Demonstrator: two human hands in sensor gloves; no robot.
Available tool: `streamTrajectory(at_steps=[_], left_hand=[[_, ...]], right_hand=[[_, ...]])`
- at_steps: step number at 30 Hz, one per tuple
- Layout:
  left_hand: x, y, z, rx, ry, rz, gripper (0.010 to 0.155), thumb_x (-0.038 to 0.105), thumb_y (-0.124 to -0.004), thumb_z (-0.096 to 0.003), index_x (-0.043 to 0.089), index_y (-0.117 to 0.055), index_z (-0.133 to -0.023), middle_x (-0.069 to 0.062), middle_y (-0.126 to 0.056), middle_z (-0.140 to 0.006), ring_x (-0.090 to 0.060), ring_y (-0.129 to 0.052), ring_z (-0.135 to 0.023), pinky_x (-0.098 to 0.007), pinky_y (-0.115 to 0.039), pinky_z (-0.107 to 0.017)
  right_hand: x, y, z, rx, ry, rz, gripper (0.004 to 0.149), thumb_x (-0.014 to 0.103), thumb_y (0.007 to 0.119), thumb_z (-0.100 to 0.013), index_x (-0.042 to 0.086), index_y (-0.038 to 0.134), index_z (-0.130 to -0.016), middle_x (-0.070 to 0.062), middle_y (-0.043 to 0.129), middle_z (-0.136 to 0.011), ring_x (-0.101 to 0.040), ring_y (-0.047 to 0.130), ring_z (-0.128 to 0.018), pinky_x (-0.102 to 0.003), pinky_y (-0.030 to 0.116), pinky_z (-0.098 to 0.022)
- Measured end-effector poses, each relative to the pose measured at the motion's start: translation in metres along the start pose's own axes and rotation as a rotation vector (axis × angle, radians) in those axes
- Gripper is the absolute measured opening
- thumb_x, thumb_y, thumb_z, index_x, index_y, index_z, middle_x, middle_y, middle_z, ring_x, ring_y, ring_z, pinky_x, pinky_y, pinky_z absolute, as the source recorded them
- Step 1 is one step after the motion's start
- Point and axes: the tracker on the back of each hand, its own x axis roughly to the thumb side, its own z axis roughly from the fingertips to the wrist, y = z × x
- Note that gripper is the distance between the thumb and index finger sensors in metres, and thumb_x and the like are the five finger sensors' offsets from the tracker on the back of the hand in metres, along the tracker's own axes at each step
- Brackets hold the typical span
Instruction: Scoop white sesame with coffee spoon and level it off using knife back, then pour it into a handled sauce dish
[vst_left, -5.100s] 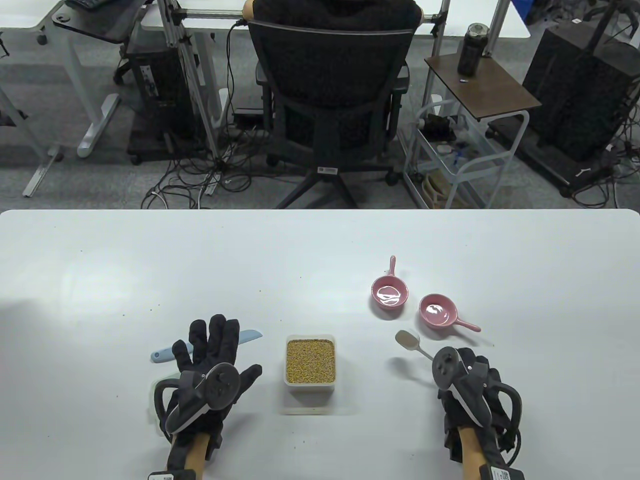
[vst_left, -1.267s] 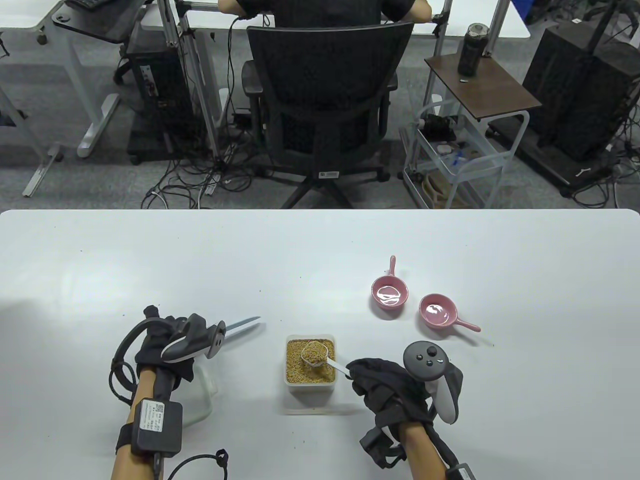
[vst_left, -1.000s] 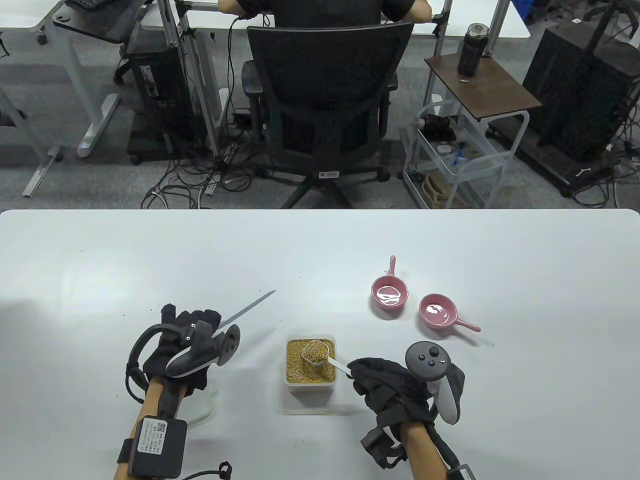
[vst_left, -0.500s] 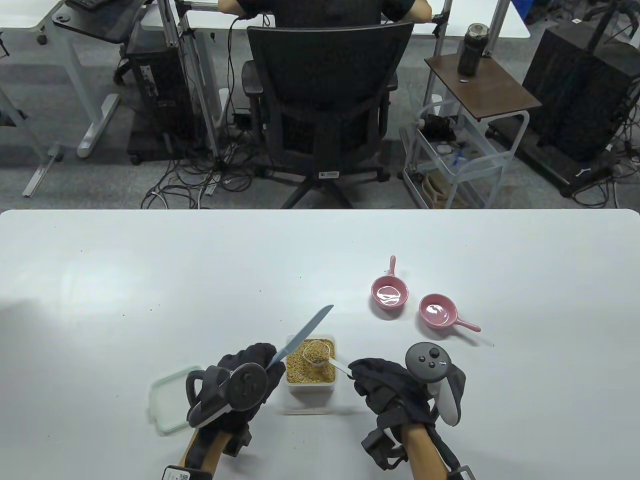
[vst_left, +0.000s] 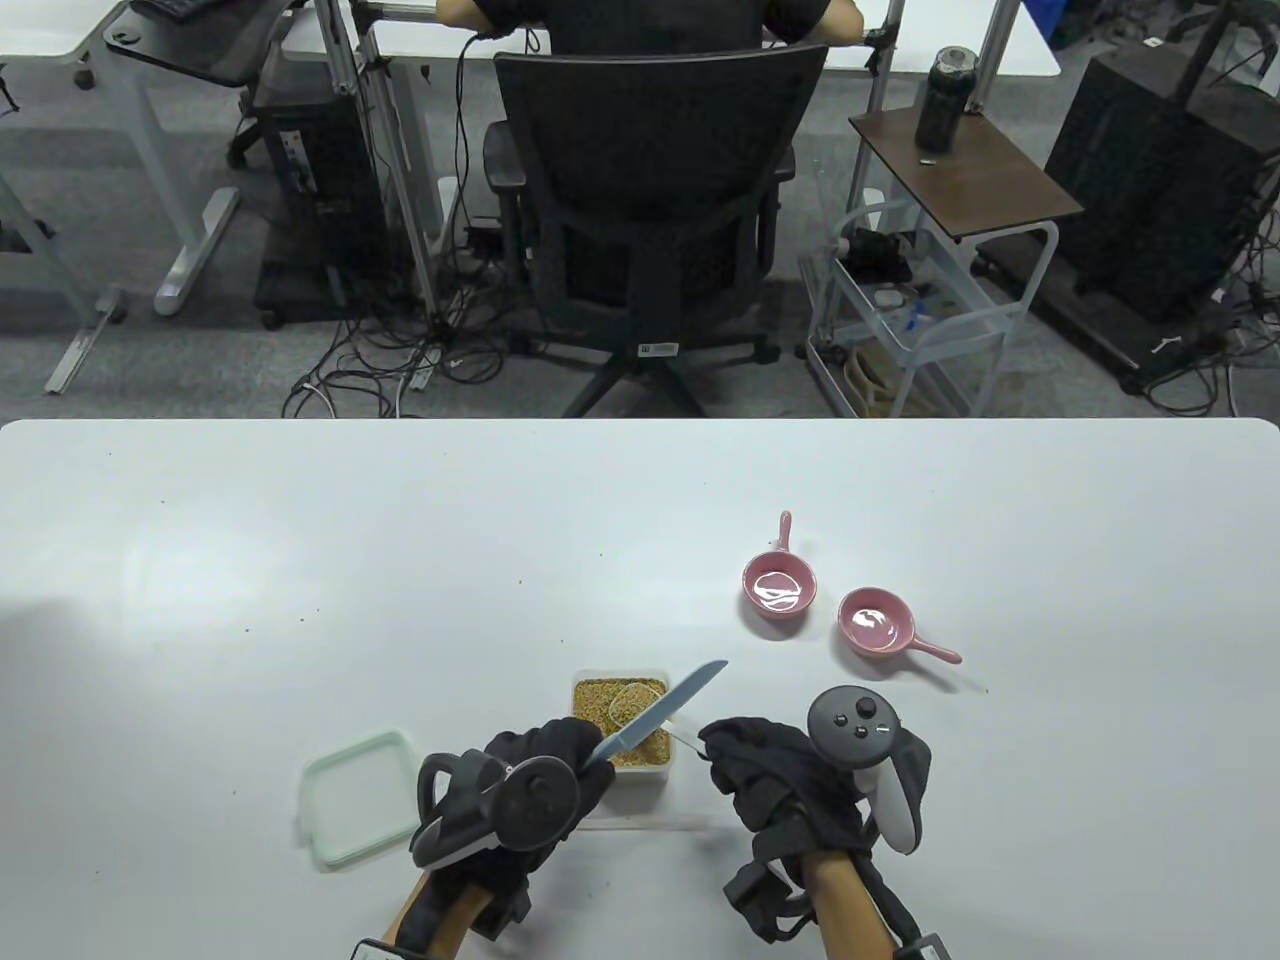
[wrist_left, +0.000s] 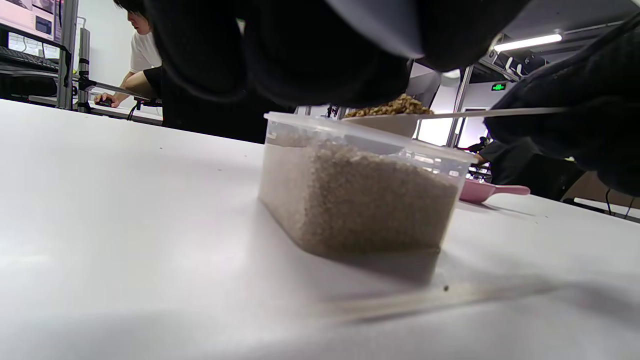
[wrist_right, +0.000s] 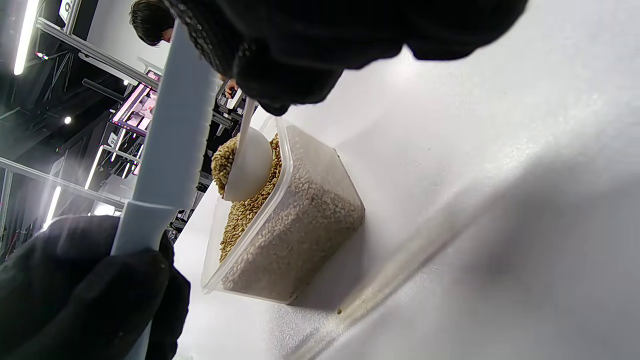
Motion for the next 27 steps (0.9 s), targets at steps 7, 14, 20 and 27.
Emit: streamTrajectory(at_steps=[7,14,20,27], left_hand=[[-0.004,-0.001,0.000,-0.045,0.000,0.008,0.046,0.047,-0.070,-0.0582,0.020,-0.068,-0.095,-0.003,-0.090,-0.074,-0.015,-0.097,-0.049,-0.051,-0.076,-0.066],[-0.011,-0.001,-0.001,-0.066,0.032,0.004,0.046,0.048,-0.071,-0.0581,0.020,-0.068,-0.095,-0.002,-0.090,-0.074,-0.015,-0.097,-0.049,-0.050,-0.076,-0.066],[-0.023,-0.001,-0.001,-0.072,0.074,0.015,0.045,0.047,-0.072,-0.0578,0.021,-0.069,-0.095,-0.003,-0.091,-0.075,-0.016,-0.097,-0.050,-0.050,-0.076,-0.067],[-0.029,0.000,0.000,-0.079,0.101,0.006,0.045,0.047,-0.073,-0.0578,0.021,-0.069,-0.095,-0.003,-0.090,-0.075,-0.016,-0.097,-0.051,-0.050,-0.075,-0.068]], right_hand=[[0.001,0.001,0.000,-0.002,-0.007,0.008,0.037,0.027,0.077,-0.058,0.008,0.091,-0.087,-0.010,0.097,-0.057,-0.010,0.092,-0.021,-0.038,0.085,-0.029],[0.001,0.001,0.001,0.008,-0.005,0.008,0.037,0.027,0.077,-0.058,0.008,0.091,-0.087,-0.010,0.097,-0.057,-0.010,0.092,-0.021,-0.038,0.084,-0.029],[0.002,0.001,0.001,0.013,-0.011,0.014,0.037,0.027,0.077,-0.058,0.008,0.091,-0.087,-0.010,0.097,-0.057,-0.010,0.092,-0.021,-0.038,0.084,-0.029],[0.002,-0.002,0.003,0.017,-0.022,0.018,0.037,0.026,0.076,-0.058,0.007,0.091,-0.087,-0.010,0.097,-0.057,-0.010,0.092,-0.021,-0.038,0.085,-0.029]])
